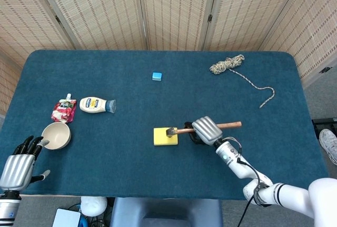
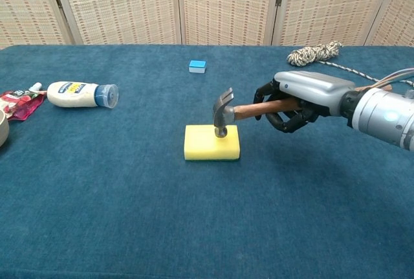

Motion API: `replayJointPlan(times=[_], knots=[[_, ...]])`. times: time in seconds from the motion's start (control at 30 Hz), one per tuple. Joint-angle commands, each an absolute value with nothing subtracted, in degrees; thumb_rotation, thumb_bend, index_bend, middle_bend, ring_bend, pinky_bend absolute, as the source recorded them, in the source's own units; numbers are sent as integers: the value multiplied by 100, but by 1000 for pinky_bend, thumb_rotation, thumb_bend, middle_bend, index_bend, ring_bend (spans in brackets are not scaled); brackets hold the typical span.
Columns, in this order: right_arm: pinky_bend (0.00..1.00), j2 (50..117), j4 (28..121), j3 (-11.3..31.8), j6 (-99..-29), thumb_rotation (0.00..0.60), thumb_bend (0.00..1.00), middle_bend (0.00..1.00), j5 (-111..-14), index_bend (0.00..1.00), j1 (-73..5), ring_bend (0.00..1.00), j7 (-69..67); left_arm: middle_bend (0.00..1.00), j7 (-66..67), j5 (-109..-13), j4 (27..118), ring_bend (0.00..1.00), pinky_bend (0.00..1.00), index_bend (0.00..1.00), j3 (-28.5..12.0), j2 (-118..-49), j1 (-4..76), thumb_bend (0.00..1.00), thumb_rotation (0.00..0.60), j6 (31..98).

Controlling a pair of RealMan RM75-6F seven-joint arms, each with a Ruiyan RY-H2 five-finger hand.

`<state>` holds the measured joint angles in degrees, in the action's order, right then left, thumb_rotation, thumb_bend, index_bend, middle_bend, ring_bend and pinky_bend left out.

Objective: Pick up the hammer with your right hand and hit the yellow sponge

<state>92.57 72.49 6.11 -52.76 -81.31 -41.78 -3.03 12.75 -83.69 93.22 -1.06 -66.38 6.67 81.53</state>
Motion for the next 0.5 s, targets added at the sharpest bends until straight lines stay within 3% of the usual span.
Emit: replayJointPlan(times=[0.03, 0.33, 0.5], knots=[[816, 9309, 7241, 616, -5266, 600, 1000, 818, -8111, 906, -4202, 810, -267, 182, 1269, -8364, 9317, 110, 245, 231, -107, -6638, 663, 105, 600, 8157], [817, 9240, 7474, 805, -5495, 600, 1000, 818, -8107, 906, -4192, 813, -441, 182, 1248, -8354, 9316, 109, 245, 231, -108, -6624, 652, 105, 600, 8167], [817, 9373, 7343, 779, -5262, 600, 1000, 818, -7944, 906, -4260, 815, -251, 182, 1255, -8391, 9324, 110, 245, 231, -88, -6640, 661, 105, 600, 8154]])
